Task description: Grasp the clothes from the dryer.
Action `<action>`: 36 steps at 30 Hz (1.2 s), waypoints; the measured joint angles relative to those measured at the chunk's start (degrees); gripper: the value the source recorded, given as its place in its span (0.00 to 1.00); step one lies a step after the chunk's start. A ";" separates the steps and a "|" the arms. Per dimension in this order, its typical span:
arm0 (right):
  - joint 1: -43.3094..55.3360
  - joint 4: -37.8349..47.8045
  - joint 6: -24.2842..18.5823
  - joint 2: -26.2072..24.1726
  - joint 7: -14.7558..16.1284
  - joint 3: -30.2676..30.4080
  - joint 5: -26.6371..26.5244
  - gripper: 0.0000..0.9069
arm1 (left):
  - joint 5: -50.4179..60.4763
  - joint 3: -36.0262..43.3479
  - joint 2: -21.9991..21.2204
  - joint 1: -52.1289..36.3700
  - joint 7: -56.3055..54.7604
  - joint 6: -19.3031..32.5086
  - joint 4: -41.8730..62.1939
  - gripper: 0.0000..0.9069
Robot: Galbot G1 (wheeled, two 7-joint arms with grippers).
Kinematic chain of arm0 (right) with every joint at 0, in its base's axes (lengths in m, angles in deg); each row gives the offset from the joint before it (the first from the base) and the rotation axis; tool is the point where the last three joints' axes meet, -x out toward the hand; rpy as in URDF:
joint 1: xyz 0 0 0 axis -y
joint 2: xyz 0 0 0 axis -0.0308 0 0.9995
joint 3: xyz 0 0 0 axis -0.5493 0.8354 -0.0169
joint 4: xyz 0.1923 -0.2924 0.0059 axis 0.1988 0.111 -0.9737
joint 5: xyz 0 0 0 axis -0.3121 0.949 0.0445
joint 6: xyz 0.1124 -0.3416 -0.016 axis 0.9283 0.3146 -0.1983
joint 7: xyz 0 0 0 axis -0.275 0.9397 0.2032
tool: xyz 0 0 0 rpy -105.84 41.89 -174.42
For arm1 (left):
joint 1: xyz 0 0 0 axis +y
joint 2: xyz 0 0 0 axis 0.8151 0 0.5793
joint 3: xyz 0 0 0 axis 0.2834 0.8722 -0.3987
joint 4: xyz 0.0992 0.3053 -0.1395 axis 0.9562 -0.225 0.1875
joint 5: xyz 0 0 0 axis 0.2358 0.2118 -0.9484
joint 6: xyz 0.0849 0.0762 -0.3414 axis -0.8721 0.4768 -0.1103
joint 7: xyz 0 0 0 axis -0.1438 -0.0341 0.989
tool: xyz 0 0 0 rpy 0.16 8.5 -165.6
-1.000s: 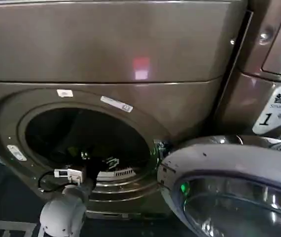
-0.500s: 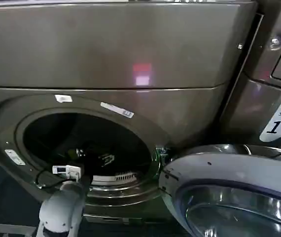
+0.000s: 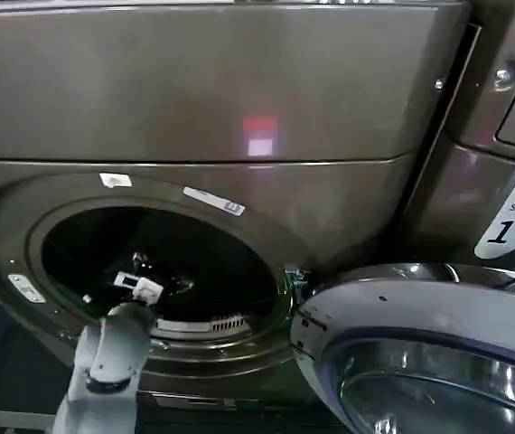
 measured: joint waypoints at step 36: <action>1.26 -0.15 0.20 -0.39 0.95 3.03 3.19 1.00 | 2.00 5.15 4.42 -13.62 16.55 37.93 19.04 1.00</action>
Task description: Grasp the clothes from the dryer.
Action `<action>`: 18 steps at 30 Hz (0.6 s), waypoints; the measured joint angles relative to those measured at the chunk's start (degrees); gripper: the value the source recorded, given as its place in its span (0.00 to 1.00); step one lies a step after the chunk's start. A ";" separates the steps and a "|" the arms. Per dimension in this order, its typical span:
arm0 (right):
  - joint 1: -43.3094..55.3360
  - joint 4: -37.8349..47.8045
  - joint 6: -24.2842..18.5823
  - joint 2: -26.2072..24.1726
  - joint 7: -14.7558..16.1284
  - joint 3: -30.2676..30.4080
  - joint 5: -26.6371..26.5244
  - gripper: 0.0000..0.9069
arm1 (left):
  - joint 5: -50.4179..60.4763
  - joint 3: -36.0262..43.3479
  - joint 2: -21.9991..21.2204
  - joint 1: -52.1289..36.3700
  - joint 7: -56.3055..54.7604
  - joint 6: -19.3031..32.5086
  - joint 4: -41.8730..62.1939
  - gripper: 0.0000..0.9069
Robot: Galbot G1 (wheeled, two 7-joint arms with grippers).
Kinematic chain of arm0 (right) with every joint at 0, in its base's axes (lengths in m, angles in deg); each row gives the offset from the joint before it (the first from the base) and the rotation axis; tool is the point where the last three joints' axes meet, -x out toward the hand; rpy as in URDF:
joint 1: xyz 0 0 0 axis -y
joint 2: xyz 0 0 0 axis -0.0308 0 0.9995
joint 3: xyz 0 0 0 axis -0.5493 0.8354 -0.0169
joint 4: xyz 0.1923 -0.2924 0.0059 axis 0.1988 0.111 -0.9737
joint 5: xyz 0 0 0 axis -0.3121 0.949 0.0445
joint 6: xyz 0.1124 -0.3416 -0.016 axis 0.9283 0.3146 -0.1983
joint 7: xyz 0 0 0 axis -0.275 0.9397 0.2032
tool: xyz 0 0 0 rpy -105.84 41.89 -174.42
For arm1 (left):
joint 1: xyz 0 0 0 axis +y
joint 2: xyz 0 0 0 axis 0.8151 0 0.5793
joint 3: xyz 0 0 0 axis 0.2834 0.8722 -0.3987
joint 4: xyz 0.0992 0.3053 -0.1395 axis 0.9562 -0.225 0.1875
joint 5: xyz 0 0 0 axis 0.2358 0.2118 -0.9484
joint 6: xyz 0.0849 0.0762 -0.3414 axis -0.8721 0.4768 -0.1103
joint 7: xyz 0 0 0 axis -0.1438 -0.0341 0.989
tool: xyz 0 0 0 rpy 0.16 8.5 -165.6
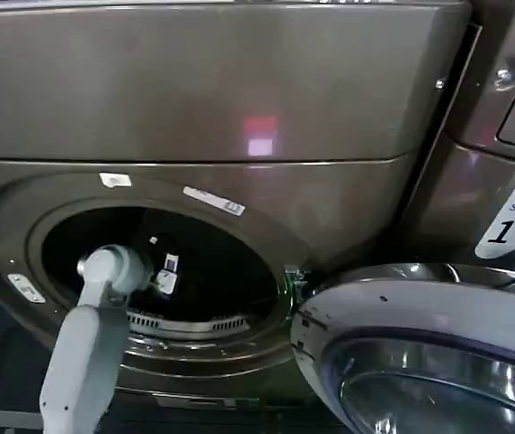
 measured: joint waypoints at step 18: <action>0.00 0.12 -0.07 -0.18 0.41 0.34 0.56 1.00 | -5.07 0.15 1.44 -0.18 0.31 -1.75 5.58 0.00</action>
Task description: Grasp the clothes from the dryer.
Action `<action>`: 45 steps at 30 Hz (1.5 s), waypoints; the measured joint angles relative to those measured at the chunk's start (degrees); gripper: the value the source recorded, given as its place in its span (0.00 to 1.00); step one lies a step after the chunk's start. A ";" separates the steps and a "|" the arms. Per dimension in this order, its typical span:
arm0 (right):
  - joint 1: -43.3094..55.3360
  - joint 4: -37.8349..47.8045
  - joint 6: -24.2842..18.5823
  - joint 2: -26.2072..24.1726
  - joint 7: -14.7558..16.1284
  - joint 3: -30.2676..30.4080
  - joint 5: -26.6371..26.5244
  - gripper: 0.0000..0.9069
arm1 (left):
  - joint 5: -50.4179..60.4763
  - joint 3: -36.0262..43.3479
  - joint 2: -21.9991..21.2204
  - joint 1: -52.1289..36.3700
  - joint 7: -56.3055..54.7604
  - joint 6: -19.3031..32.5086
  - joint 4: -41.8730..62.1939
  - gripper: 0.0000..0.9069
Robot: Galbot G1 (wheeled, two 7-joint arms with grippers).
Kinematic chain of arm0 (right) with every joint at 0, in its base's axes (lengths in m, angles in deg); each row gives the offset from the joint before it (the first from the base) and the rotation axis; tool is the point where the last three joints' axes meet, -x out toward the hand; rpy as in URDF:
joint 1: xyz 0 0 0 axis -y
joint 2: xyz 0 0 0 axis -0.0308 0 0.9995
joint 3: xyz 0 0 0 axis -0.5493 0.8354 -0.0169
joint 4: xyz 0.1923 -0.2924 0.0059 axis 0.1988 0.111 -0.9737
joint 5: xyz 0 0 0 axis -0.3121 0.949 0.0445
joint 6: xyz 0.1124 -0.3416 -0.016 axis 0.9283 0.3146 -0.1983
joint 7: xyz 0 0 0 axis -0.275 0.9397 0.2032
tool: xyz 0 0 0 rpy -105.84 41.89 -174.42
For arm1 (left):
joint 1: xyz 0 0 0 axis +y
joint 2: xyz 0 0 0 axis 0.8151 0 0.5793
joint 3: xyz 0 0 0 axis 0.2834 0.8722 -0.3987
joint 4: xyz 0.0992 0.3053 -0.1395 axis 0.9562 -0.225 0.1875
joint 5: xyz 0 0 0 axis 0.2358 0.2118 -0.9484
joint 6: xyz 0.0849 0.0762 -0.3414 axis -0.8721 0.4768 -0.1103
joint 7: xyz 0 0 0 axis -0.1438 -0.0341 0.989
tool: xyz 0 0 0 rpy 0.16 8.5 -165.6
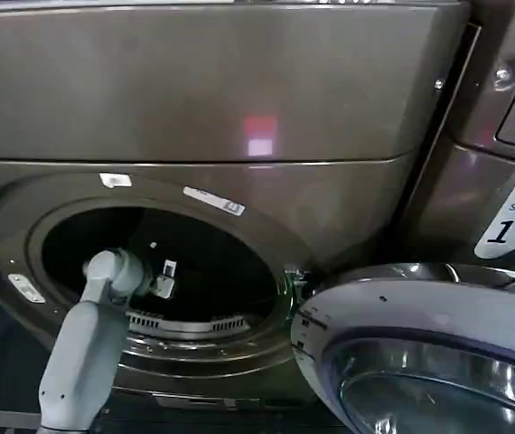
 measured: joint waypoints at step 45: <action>0.21 -3.05 -1.73 1.15 1.02 1.63 -1.84 1.00 | -26.17 -0.98 -10.01 -0.53 -45.09 -26.38 -6.90 0.00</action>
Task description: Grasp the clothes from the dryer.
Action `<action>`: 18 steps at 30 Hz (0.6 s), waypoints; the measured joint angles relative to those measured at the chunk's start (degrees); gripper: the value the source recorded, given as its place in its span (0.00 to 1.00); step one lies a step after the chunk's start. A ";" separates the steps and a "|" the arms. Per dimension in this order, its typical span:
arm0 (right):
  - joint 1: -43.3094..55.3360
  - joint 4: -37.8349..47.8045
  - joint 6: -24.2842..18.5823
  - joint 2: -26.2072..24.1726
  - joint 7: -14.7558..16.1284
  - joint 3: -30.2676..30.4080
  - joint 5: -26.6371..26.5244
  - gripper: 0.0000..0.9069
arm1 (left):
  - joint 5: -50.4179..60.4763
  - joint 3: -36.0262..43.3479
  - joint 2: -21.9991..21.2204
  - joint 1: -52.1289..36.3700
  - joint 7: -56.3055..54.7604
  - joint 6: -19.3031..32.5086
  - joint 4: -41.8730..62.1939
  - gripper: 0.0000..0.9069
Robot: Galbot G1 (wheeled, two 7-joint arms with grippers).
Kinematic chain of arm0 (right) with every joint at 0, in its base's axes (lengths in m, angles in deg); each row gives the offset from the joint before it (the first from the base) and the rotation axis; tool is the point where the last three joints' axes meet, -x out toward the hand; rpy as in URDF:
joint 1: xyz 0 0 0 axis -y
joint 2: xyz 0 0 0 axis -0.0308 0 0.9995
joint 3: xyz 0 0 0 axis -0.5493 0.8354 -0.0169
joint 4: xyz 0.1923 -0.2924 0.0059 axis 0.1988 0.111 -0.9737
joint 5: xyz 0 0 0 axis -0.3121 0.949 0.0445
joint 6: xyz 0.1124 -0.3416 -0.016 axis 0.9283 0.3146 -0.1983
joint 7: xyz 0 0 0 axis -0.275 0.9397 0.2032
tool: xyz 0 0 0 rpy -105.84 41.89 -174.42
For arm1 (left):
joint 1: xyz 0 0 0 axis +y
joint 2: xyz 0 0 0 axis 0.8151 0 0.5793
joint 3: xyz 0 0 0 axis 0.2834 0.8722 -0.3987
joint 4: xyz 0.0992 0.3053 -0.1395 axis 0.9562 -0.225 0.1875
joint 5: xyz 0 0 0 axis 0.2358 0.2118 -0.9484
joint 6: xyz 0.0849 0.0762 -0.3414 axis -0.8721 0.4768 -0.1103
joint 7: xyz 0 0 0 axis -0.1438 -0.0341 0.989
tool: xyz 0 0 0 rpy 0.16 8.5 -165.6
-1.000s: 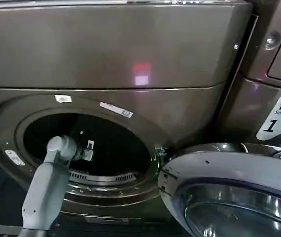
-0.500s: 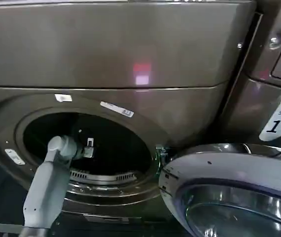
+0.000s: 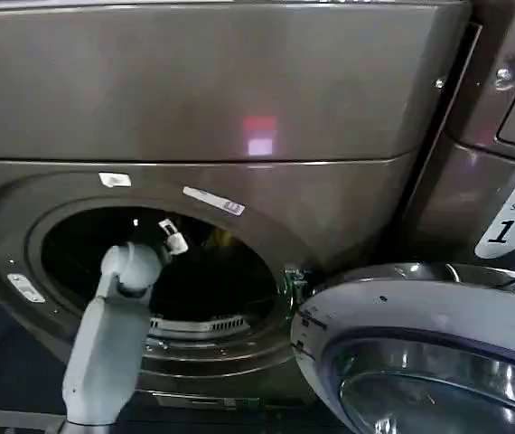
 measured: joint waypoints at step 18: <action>-0.14 -0.19 -1.66 0.11 -0.84 0.05 -0.44 1.00 | -26.60 -1.02 -7.16 3.16 -33.99 -6.83 -5.09 0.00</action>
